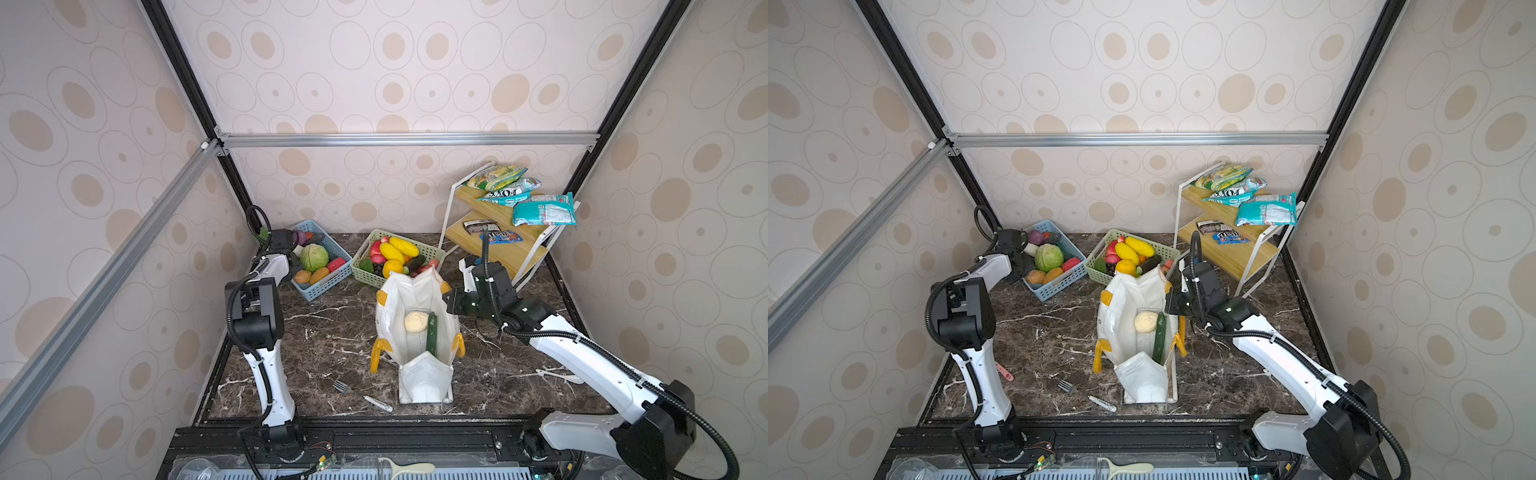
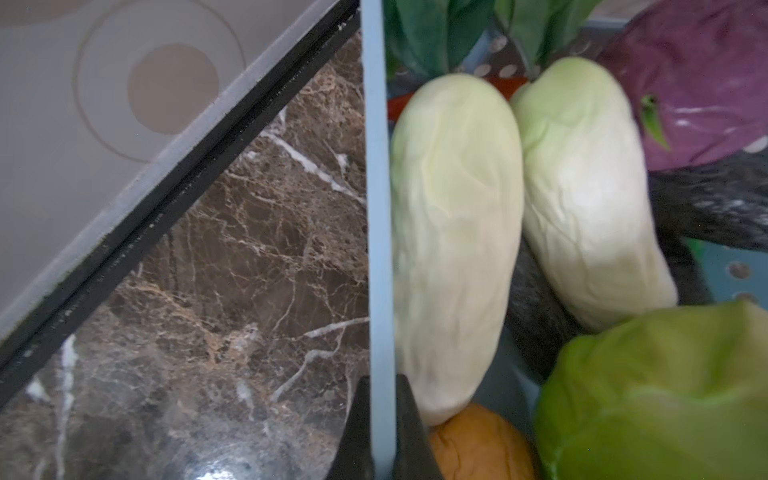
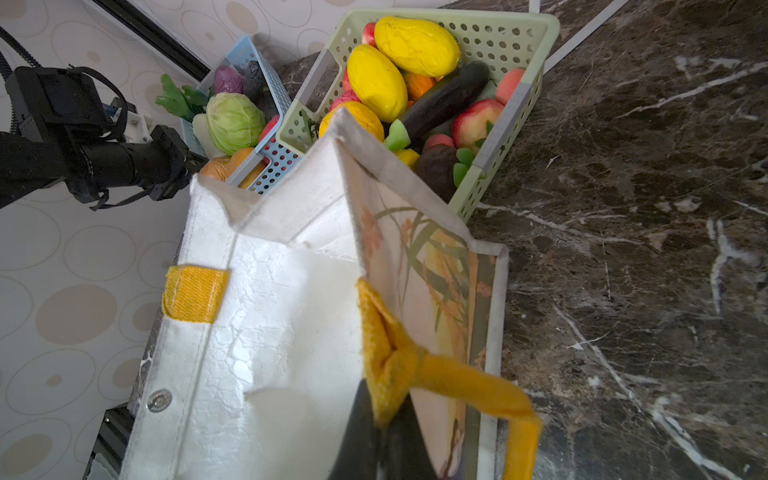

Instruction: Place the food into the grocery bag and tie it

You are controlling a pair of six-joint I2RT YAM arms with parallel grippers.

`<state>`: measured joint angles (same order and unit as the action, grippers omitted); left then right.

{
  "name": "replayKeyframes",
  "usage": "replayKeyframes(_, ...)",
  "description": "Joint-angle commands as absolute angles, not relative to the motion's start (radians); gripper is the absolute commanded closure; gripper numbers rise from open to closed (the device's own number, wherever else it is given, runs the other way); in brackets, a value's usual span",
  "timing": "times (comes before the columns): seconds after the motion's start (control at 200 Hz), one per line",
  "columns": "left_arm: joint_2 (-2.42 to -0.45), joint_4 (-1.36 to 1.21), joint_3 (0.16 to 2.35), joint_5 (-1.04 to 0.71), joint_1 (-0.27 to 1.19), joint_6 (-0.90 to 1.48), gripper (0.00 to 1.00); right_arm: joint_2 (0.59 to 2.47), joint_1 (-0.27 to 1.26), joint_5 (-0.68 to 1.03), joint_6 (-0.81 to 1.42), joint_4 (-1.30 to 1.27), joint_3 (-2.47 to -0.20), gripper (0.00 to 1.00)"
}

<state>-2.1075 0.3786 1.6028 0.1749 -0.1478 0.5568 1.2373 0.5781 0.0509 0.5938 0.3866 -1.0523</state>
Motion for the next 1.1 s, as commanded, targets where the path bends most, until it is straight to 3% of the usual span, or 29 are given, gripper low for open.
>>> replayKeyframes(0.0, -2.029, 0.385, 1.562, 0.185, -0.153, 0.427, 0.98, 1.208, 0.586, 0.047, 0.591, 0.367, -1.057, 1.00)
replayKeyframes(0.525, -1.835, 0.303, 1.288, 0.198, -0.177, 0.168, 0.96, 1.222, 0.586, 0.111, 0.592, 0.413, -1.104, 1.00)
replayKeyframes(0.73, -1.880, 0.323, 1.312, 0.225, -0.186, 0.156, 0.88, 1.198, 0.586, 0.100, 0.592, 0.417, -1.100, 1.00)
replayKeyframes(0.905, -1.894, 0.356, 1.358, 0.276, -0.189, 0.189, 0.69, 1.184, 0.587, 0.087, 0.589, 0.414, -1.086, 1.00)
replayKeyframes(1.095, -1.884, 0.394, 1.468, 0.210, -0.188, 0.252, 0.61, 1.170, 0.587, 0.068, 0.576, 0.415, -1.076, 1.00)
